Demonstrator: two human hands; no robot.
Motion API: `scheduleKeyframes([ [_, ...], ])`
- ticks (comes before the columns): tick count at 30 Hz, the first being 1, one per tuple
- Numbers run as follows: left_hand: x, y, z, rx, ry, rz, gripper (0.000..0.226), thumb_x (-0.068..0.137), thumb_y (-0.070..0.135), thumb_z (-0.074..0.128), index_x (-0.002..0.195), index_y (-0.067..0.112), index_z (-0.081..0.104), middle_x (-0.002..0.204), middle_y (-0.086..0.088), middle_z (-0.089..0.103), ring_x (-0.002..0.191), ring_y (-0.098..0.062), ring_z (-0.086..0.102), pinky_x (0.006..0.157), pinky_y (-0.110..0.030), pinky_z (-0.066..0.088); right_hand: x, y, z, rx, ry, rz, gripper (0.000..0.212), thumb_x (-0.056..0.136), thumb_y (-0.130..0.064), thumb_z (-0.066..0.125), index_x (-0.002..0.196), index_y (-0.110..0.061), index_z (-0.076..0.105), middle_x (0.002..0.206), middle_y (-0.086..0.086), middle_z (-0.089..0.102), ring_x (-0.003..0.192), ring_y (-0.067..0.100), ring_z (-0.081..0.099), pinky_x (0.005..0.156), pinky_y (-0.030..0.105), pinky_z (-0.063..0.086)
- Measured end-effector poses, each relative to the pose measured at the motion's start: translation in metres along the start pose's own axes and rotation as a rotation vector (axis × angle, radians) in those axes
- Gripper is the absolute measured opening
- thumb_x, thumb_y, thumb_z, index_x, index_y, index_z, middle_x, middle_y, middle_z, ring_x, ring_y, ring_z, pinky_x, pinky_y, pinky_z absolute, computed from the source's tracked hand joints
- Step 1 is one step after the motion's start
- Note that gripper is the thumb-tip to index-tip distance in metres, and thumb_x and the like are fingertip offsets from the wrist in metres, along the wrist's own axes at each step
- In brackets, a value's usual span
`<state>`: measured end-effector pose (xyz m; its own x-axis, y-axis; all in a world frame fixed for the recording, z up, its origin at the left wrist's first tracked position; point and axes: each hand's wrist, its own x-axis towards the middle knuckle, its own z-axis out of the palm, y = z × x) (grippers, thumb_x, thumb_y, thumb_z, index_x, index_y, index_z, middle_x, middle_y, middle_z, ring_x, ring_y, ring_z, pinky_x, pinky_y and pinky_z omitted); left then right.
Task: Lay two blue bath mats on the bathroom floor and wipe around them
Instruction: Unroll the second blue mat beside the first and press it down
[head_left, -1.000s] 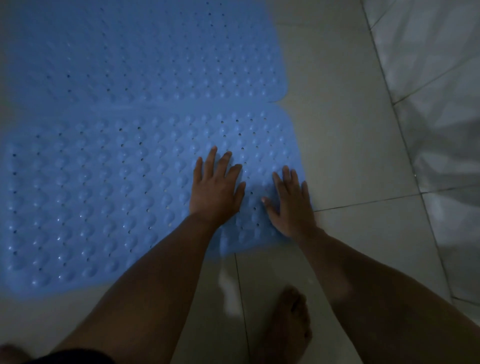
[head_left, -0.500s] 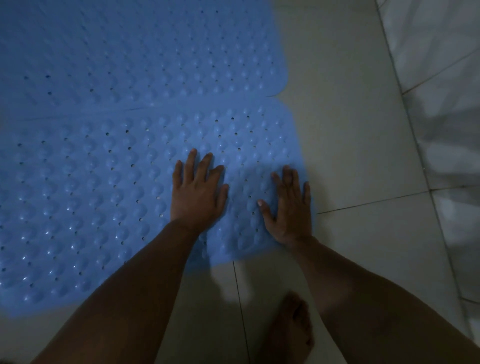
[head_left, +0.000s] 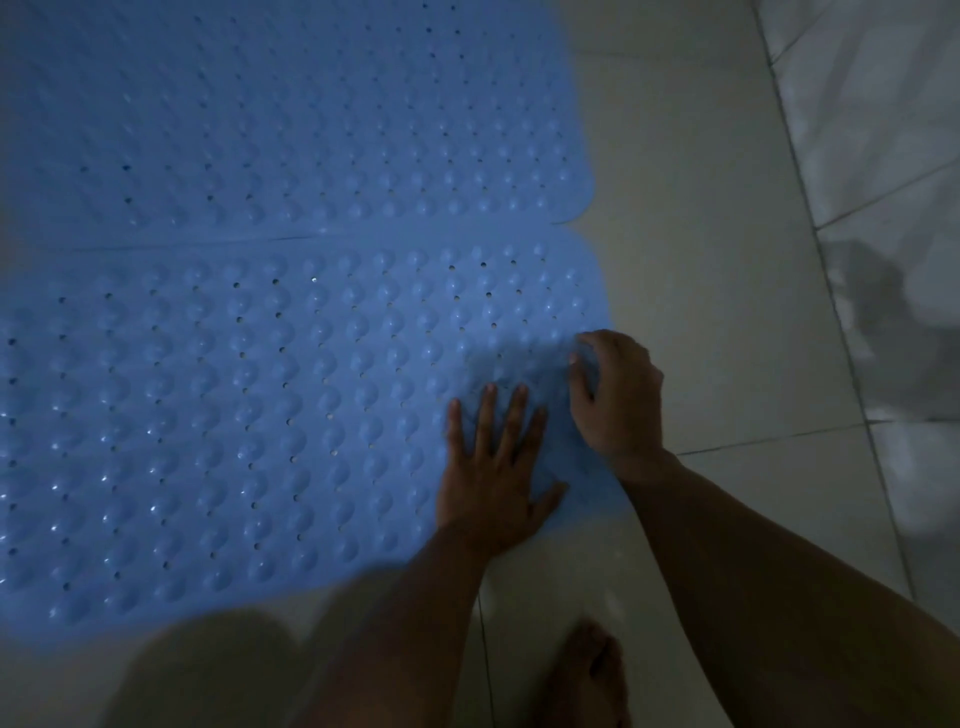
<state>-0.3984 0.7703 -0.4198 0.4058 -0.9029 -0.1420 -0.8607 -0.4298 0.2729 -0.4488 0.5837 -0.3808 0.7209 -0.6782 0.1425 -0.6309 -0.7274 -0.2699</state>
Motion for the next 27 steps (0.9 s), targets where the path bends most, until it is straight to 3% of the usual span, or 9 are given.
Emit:
scheduleKeyframes([
  [6,0.001,-0.001,-0.003,-0.045,-0.02,0.021,0.093,0.095,0.08,0.027,0.165,0.02,0.015,0.173,-0.009,-0.003,0.157,-0.042,-0.009,0.12,-0.073,0.001,0.019,-0.015,0.012,0.054,0.016,-0.004,0.032,0.1,-0.037,0.051,0.119,-0.015,0.065,0.118,0.006,0.065,0.114,0.03,0.06,0.093,0.047,0.051],
  [18,0.001,-0.005,-0.008,-0.007,-0.115,0.06,0.103,0.09,0.086,0.016,0.165,0.018,0.003,0.172,-0.01,-0.013,0.155,-0.04,-0.022,0.12,-0.07,-0.004,0.011,-0.048,-0.002,0.069,-0.005,-0.025,0.035,0.099,-0.041,0.05,0.117,-0.016,0.066,0.117,0.004,0.068,0.113,0.026,0.061,0.094,0.044,0.049],
  [21,0.002,-0.01,-0.024,-0.194,-0.109,0.055,0.086,0.097,0.073,0.014,0.165,0.02,0.016,0.173,-0.009,0.005,0.159,-0.033,-0.012,0.125,-0.062,-0.003,0.008,-0.059,-0.005,0.072,0.022,-0.065,0.03,0.099,-0.038,0.053,0.112,-0.016,0.068,0.112,0.004,0.069,0.108,0.027,0.063,0.09,0.042,0.051],
  [24,-0.01,-0.045,-0.042,-0.393,0.065,0.028,0.064,0.1,0.044,0.03,0.15,0.01,0.049,0.158,-0.015,0.045,0.155,-0.038,0.025,0.123,-0.057,0.025,-0.001,-0.081,-0.003,0.088,0.026,-0.113,0.029,0.098,-0.036,0.052,0.107,-0.016,0.07,0.107,0.005,0.069,0.102,0.027,0.063,0.086,0.04,0.051],
  [27,-0.03,-0.092,-0.051,-0.341,0.267,-0.112,0.049,0.095,0.029,0.044,0.137,0.013,0.063,0.14,-0.01,0.063,0.145,-0.041,0.042,0.113,-0.054,0.041,-0.026,-0.112,0.007,0.167,-0.049,-0.177,0.03,0.098,-0.034,0.051,0.109,-0.013,0.07,0.109,0.009,0.068,0.103,0.03,0.063,0.088,0.043,0.052],
])
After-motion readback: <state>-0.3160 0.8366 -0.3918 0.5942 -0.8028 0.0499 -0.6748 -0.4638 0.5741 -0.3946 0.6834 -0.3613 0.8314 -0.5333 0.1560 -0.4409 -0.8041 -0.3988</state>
